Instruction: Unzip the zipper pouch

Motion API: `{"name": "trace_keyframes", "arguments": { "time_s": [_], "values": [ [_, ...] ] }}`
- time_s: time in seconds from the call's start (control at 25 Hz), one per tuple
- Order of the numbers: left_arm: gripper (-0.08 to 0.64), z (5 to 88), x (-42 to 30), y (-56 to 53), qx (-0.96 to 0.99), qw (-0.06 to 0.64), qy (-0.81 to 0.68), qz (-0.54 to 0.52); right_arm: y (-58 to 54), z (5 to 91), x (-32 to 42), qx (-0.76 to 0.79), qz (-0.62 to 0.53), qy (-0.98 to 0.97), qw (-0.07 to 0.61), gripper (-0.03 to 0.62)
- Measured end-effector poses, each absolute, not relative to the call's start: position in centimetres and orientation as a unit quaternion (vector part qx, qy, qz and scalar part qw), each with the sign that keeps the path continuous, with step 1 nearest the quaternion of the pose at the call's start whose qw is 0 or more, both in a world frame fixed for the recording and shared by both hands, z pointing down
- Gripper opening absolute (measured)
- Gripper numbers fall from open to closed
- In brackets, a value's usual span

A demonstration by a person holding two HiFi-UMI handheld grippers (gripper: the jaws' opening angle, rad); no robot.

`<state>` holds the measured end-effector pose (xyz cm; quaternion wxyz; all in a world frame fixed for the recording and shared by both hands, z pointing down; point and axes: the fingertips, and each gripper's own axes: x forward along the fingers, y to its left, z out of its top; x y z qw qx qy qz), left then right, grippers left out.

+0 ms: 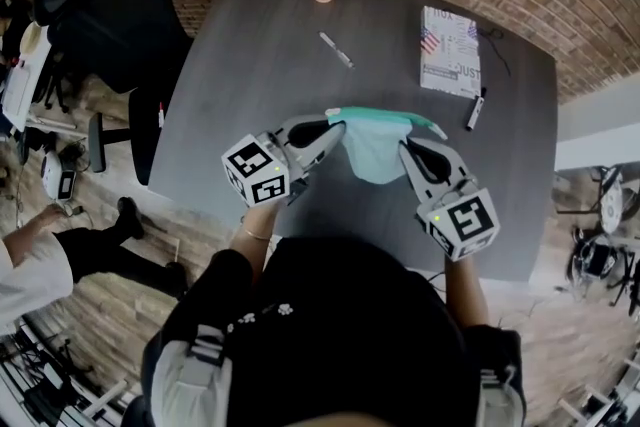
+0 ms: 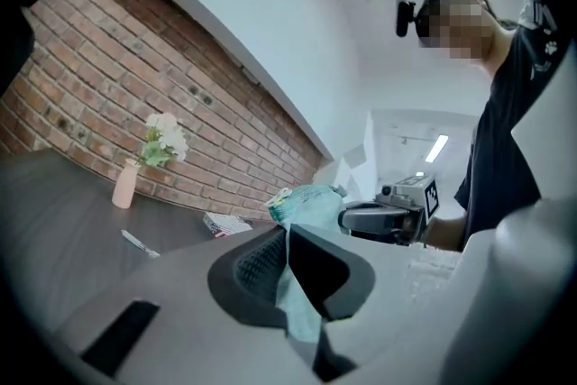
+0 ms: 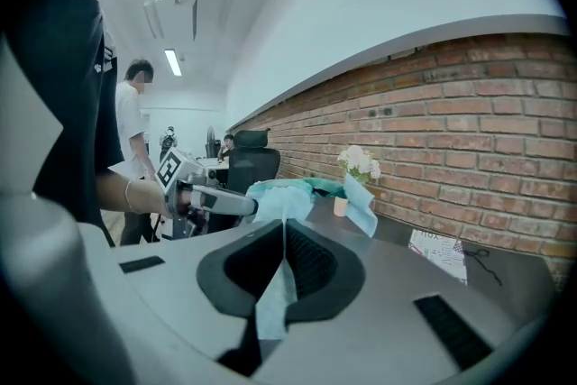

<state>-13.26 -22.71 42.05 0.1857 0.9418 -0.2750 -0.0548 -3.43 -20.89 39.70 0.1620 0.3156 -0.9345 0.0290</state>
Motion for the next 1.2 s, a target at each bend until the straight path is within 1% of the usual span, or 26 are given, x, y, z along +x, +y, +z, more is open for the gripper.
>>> {"name": "trace_keyframes", "arguments": {
  "time_s": [0.08,0.2,0.24,0.44,0.68,0.84,1.04,1.2],
  "values": [
    [0.006,42.0,-12.9,-22.4,0.944,0.164,-0.285,-0.023,-21.0,40.4,-2.8,0.327,0.035,-0.93,0.162,0.018],
    [0.006,41.8,-13.0,-22.3,0.942,0.13,-0.31,0.012,-21.0,41.6,-1.6,0.36,0.058,-0.915,0.176,0.049],
    [0.006,41.7,-13.2,-22.3,0.94,0.116,-0.32,0.026,-21.0,42.0,-1.1,0.374,0.07,-0.908,0.178,0.048],
    [0.006,41.8,-13.8,-22.3,0.928,0.052,-0.352,0.109,-20.9,42.1,-0.4,0.398,0.096,-0.9,0.148,0.049],
    [0.006,42.2,-13.3,-21.7,0.915,-0.001,-0.362,0.176,-20.1,39.2,-5.3,0.347,0.081,-0.928,0.109,0.052],
    [0.006,42.6,-12.1,-21.1,0.909,-0.036,-0.357,0.213,-19.3,38.0,-8.3,0.31,0.068,-0.943,0.097,0.069],
    [0.005,43.3,-10.8,-20.7,0.888,-0.104,-0.348,0.282,-18.8,38.6,-10.0,0.308,0.074,-0.938,0.142,0.084],
    [0.005,43.8,-9.8,-20.3,0.869,-0.162,-0.33,0.331,-19.1,39.4,-10.4,0.319,0.05,-0.931,0.172,0.094]
  ]
}}
